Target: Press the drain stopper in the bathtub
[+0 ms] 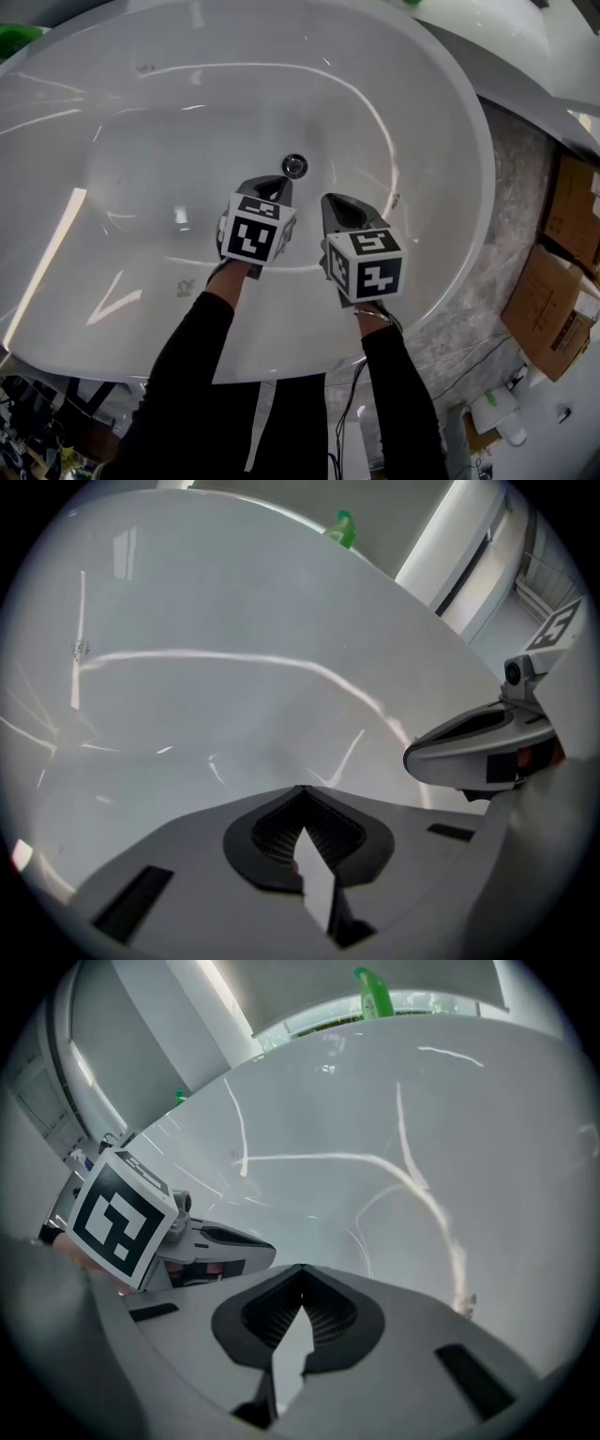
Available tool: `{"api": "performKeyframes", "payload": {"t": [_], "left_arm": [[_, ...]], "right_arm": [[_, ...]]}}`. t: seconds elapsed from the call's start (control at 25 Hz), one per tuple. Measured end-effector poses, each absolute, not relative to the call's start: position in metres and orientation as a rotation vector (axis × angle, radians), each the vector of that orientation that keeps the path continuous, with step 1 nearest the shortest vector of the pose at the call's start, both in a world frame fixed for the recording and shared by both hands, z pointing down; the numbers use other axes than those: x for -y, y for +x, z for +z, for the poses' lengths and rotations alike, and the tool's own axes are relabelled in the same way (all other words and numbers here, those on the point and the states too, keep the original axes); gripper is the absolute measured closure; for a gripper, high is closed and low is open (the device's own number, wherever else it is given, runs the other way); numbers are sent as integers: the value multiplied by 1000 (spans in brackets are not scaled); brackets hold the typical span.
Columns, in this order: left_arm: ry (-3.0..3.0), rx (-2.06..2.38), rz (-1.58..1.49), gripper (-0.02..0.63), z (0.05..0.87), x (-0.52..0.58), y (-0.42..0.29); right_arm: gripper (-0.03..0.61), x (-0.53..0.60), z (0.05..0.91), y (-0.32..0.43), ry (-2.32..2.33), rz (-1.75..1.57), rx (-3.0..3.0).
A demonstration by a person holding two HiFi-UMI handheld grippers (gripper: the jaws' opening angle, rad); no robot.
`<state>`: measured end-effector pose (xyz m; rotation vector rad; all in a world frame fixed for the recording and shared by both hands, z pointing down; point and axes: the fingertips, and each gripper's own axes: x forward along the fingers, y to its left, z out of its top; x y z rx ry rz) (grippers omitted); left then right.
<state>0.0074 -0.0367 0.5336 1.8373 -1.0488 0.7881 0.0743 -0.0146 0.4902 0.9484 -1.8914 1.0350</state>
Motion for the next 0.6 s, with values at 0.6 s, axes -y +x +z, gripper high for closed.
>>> {"api": "performKeyframes", "payload": {"t": [0.6], "left_arm": [[1742,1099,794,606,594,54,9]], "right_arm": [[578,31,550,72,844,1093,1874]]}}
